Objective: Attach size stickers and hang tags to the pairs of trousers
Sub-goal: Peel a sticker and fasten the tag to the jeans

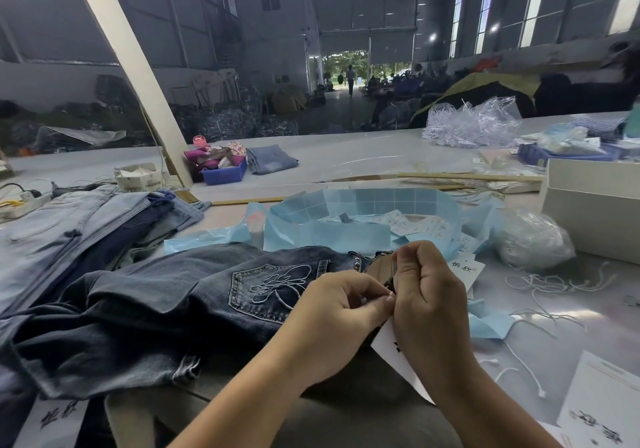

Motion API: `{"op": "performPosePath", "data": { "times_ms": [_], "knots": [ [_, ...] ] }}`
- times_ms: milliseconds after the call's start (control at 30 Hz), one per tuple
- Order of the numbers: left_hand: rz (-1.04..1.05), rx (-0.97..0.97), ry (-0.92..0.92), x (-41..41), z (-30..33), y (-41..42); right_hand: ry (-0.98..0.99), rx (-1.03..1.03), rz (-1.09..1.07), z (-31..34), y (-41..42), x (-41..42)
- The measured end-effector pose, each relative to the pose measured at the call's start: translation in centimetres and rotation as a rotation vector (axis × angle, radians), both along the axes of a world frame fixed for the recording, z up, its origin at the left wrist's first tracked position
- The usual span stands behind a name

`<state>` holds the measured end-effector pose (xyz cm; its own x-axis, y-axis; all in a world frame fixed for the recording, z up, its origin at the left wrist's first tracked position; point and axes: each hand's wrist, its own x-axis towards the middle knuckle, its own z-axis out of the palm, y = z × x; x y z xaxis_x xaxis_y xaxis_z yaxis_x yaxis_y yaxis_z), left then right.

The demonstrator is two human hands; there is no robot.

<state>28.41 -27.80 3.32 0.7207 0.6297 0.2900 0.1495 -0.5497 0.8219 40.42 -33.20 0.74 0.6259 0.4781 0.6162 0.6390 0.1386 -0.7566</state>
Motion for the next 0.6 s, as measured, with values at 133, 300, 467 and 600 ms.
{"op": "performPosePath", "data": {
  "times_ms": [133,300,467,600],
  "knots": [
    [-0.028,-0.059,0.059,-0.2,0.6,0.1,-0.054,-0.020,-0.030,-0.1,0.1,0.0],
    [-0.035,-0.130,0.085,-0.5,0.3,-0.1,-0.025,-0.008,0.007,-0.4,0.1,0.3],
    [0.163,0.306,0.140,0.2,-0.9,-1.0,0.119,-0.009,0.116,-0.3,-0.1,0.3],
    [0.208,0.071,0.109,-0.1,-0.9,0.2,0.084,-0.052,0.326,-0.2,-1.9,0.9]
  ]
}}
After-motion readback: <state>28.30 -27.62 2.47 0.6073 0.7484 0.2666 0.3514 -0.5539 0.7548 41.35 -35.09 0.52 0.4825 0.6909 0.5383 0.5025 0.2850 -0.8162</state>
